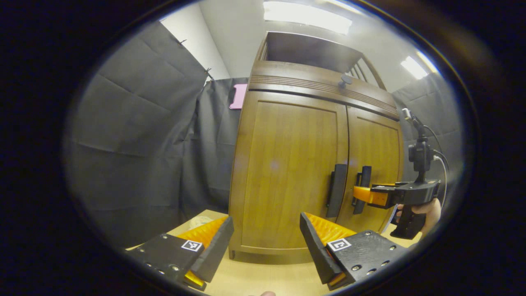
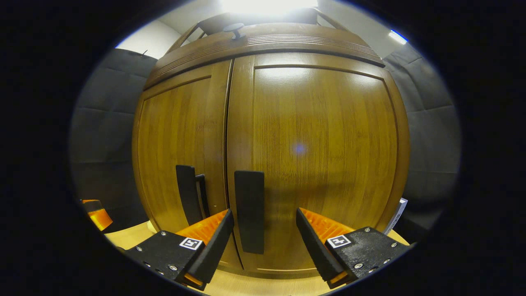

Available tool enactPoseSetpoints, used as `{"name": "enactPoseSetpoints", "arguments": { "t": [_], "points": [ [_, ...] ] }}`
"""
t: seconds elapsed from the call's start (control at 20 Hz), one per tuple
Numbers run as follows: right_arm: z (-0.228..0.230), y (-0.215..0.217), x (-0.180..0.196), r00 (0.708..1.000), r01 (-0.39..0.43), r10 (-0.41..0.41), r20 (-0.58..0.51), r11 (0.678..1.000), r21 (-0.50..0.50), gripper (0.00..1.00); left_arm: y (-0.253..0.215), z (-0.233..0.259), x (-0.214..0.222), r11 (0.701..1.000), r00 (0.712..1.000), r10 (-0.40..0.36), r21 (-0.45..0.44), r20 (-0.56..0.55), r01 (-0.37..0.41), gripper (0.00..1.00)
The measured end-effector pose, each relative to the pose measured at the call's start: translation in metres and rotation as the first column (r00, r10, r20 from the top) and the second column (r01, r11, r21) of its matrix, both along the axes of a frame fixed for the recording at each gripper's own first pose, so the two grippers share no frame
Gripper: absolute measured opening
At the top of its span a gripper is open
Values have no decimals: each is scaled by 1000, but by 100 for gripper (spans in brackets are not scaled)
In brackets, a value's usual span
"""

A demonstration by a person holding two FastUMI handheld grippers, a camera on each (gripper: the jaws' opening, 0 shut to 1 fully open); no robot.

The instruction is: Open the right door of the double-door shoe cabinet with the right hand, and open the left door with the left hand.

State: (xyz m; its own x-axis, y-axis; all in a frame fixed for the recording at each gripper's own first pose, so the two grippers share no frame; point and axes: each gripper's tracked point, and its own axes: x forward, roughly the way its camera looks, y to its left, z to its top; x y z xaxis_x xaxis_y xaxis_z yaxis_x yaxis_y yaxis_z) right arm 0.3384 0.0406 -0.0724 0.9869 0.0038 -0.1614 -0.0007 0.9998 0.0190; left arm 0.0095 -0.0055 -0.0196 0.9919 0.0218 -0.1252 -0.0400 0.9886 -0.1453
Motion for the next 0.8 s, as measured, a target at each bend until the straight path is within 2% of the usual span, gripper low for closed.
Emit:
{"name": "enactPoseSetpoints", "arguments": {
  "t": [0.1, 0.15, 0.2, 0.35, 0.5, 0.55, 0.65, 0.7, 0.75, 0.8],
  "points": [
    [-2, 7, 6, 1000, -14, 14, -7, 1000, 7, 86, -3, 0, 0, 1000, 1000, -11, -10, 1, 11, 94],
    [-4, 11, 10, 999, -32, 32, -8, 999, 18, 78, -6, -1, 1, 999, 1000, -24, -22, -5, 24, 94],
    [-7, 16, 13, 999, -47, 47, -17, 998, 34, 71, -9, -2, -2, 999, 999, -29, -36, -13, 29, 98],
    [-12, 17, 13, 999, -37, 39, -26, 997, 61, 36, -12, -2, -5, 998, 999, -24, -66, -35, 21, 97],
    [-11, 17, 11, 999, -41, 40, 16, 997, 65, 33, -11, -6, -9, 998, 998, -11, -68, -67, 7, 95],
    [-10, 17, 10, 999, -45, 44, 18, 998, 49, 27, -13, -6, -11, 997, 997, -18, -76, -78, 12, 94],
    [-10, 18, 7, 998, -55, 55, 12, 998, 32, 20, -15, -4, -12, 996, 997, -24, -83, -78, 17, 94],
    [-10, 18, 5, 998, -62, 62, 8, 997, 37, 20, -14, -5, -11, 997, 997, -23, -79, -77, 16, 94],
    [-10, 19, 2, 997, -71, 71, 6, 997, 38, 20, -13, -5, -11, 997, 997, -23, -73, -76, 18, 90],
    [-10, 19, -3, 997, -80, 79, 10, 996, 35, 20, -13, -5, -12, 998, 997, -27, -65, -77, 22, 94]
  ]
}}
